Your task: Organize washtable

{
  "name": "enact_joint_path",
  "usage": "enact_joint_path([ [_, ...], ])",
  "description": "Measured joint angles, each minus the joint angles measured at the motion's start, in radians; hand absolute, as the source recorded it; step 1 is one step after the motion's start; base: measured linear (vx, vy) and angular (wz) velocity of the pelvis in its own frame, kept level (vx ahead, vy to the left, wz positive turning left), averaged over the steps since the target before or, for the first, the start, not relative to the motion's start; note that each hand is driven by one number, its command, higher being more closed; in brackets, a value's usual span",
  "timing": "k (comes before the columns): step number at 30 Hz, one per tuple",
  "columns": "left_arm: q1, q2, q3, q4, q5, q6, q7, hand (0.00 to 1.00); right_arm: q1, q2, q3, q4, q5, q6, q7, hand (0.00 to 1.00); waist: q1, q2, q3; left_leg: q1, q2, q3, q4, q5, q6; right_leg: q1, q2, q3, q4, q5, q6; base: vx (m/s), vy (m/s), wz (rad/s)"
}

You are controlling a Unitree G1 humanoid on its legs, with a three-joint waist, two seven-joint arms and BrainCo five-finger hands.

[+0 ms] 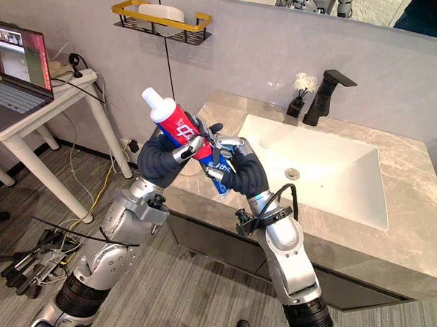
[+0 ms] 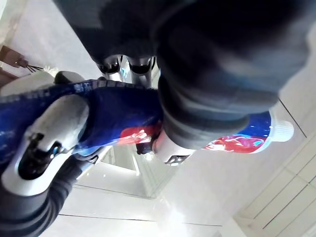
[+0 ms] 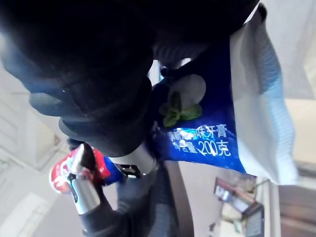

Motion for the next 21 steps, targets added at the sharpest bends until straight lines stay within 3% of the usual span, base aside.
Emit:
enact_joint_path([
  [3, -0.010, 0.042, 0.034, 0.017, 0.070, 0.001, 0.002, 1.00, 0.066, 0.026, 0.007, 0.045, 0.107, 0.002, 0.025, 0.00, -0.001, 0.001, 0.001, -0.001, 0.002, 0.009, 0.000, 0.000, 0.000, -0.010, 0.006, 0.005, 0.000, 0.003, -0.002, 0.00, 0.000, -0.09],
  [9, -0.293, 0.154, 0.109, 0.250, 0.236, 0.001, 0.039, 1.00, 0.243, 0.031, 0.089, 0.120, 0.230, 0.048, 0.080, 0.00, -0.008, 0.003, 0.003, -0.015, 0.007, 0.019, 0.007, -0.001, -0.001, -0.030, 0.011, 0.017, 0.000, 0.011, -0.011, -0.01, -0.001, -0.05],
  [16, -0.344, 0.149, 0.135, 0.252, 0.319, -0.031, 0.072, 1.00, 0.279, 0.033, 0.117, 0.153, 0.241, 0.050, 0.096, 0.00, -0.051, 0.003, 0.005, -0.023, 0.007, 0.035, 0.009, -0.002, 0.000, -0.045, 0.013, 0.030, 0.000, 0.015, -0.011, 0.00, 0.001, -0.07],
  [21, -0.400, 0.148, 0.139, 0.321, 0.397, -0.034, 0.101, 1.00, 0.342, 0.038, 0.119, 0.155, 0.259, 0.049, 0.096, 0.00, -0.050, 0.003, 0.005, -0.028, 0.007, 0.052, 0.015, -0.007, 0.002, -0.056, 0.014, 0.048, 0.000, 0.021, -0.011, -0.02, 0.001, -0.10],
])
